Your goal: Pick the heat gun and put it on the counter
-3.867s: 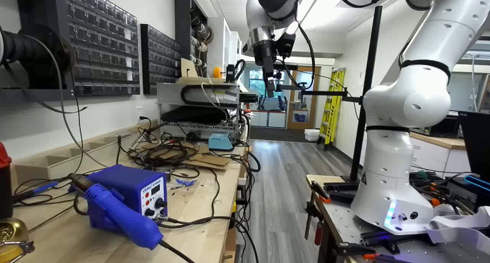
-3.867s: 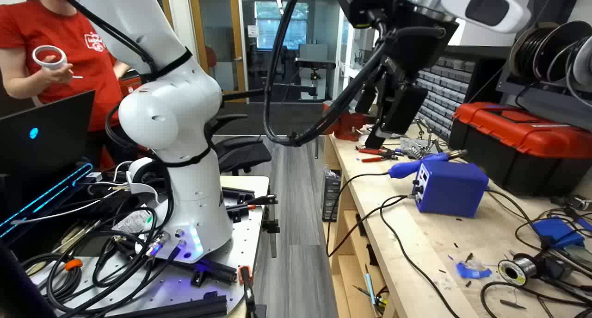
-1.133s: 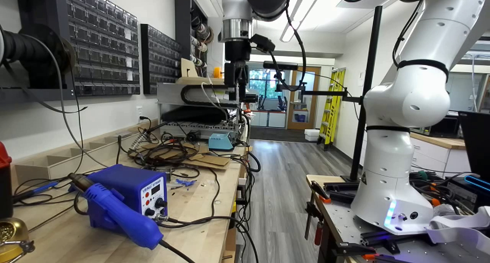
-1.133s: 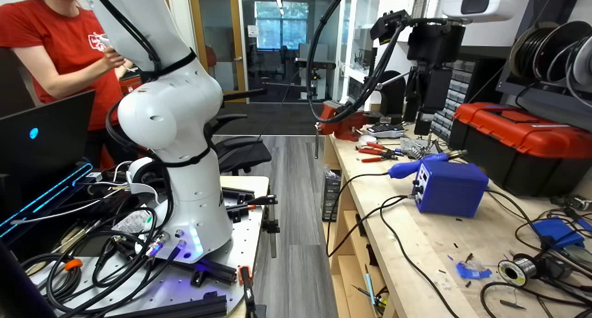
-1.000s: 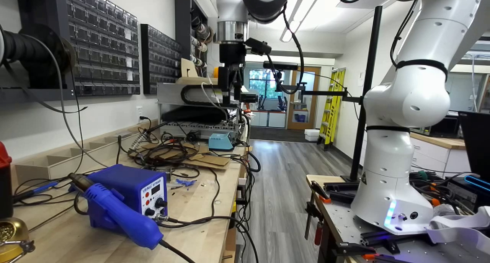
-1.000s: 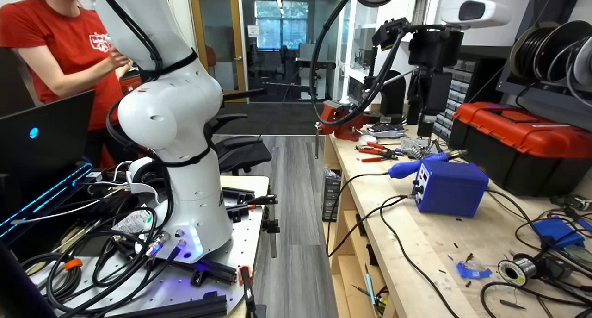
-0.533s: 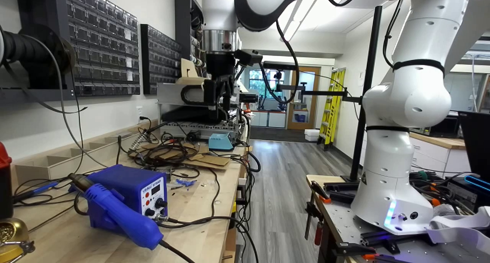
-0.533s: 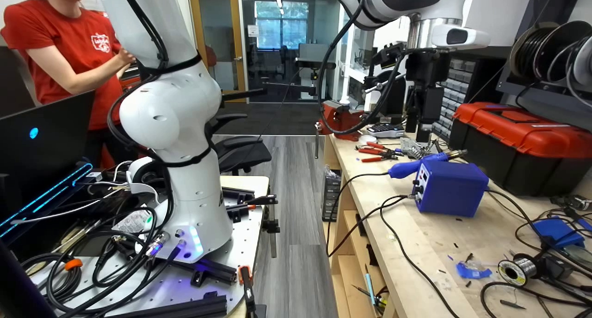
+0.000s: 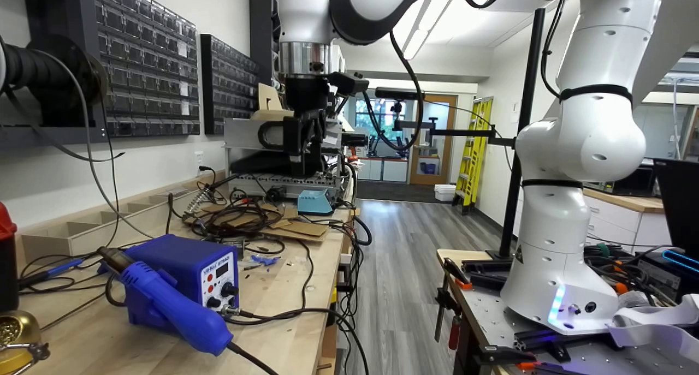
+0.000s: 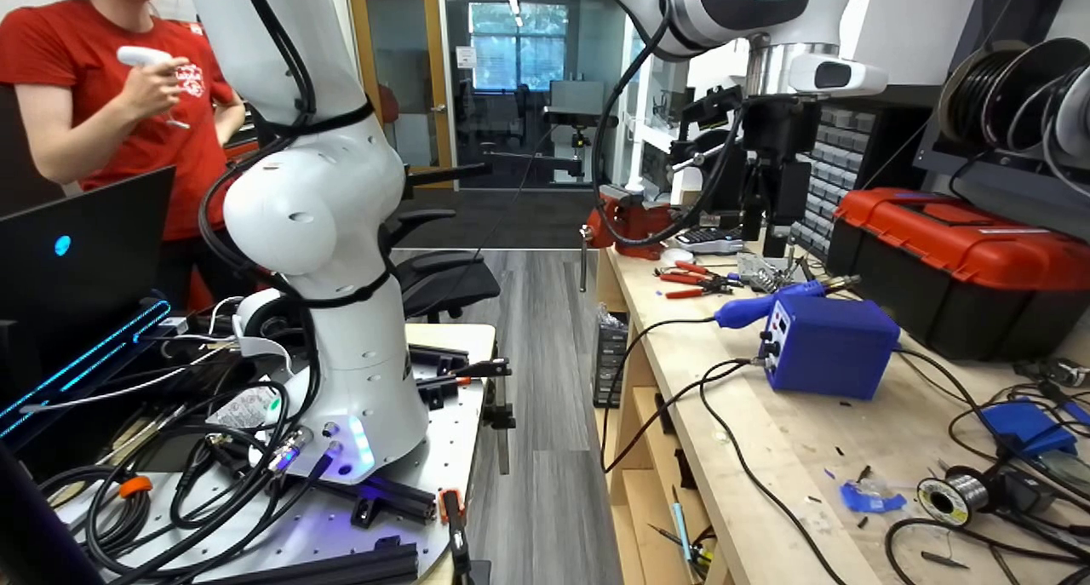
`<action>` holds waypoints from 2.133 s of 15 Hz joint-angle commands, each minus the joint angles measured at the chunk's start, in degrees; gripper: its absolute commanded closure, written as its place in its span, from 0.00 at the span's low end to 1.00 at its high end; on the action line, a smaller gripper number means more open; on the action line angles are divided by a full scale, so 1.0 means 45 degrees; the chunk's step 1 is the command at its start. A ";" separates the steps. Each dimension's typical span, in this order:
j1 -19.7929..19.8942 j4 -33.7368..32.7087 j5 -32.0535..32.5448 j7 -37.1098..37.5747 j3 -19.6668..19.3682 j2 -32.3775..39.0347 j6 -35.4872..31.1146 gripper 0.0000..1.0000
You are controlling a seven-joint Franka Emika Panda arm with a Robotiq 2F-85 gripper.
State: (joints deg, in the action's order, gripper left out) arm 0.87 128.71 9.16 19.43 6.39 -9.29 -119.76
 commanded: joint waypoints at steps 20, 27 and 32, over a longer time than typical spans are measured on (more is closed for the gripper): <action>-0.0987 -0.0425 -0.1432 0.3606 0.0493 0.1042 -0.2070 0.00; -0.1658 -0.0710 -0.1465 0.4583 0.0781 0.2367 -0.3617 0.00; -0.2070 -0.1282 -0.1765 0.3951 0.0709 0.3684 -0.4461 0.00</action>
State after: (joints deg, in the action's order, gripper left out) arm -7.14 125.41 2.57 38.30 10.09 3.79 -137.99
